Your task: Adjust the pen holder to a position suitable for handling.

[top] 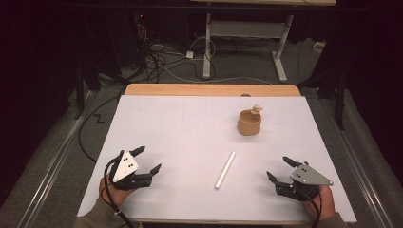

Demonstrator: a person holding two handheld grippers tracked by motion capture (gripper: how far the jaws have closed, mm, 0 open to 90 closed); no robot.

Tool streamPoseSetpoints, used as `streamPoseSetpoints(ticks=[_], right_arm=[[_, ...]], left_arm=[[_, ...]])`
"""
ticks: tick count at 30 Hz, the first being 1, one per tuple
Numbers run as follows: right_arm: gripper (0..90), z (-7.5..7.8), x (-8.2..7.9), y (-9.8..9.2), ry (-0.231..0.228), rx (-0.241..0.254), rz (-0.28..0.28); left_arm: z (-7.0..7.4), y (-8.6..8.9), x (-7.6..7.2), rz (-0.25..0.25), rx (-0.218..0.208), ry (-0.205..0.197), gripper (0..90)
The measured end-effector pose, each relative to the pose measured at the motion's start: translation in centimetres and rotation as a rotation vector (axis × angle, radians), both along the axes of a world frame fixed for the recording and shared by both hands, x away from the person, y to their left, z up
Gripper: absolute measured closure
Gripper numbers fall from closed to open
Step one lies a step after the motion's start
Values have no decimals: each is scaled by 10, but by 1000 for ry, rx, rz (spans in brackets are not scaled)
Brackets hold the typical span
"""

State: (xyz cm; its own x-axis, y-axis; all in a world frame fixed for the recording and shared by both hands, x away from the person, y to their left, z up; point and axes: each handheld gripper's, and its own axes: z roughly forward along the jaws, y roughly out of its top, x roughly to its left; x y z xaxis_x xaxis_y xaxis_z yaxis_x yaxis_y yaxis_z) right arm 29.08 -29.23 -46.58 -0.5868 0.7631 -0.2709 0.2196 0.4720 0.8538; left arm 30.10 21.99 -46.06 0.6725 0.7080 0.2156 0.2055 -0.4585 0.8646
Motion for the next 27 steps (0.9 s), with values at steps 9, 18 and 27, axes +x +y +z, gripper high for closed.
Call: streamPoseSetpoints(ticks=[9, 18, 27], right_arm=[[244, 2, 5, -2, 17, 52, -19], [316, 22, 15, -4, 13, 70, 36], [428, 50, 74, 16, 68, 17, 112]], left_arm=[[-8, -5, -6, 1, 43, 41, 192], [-10, -3, -8, 4, 57, 70, 192], [-11, -6, -7, -8, 63, 78, 192]])
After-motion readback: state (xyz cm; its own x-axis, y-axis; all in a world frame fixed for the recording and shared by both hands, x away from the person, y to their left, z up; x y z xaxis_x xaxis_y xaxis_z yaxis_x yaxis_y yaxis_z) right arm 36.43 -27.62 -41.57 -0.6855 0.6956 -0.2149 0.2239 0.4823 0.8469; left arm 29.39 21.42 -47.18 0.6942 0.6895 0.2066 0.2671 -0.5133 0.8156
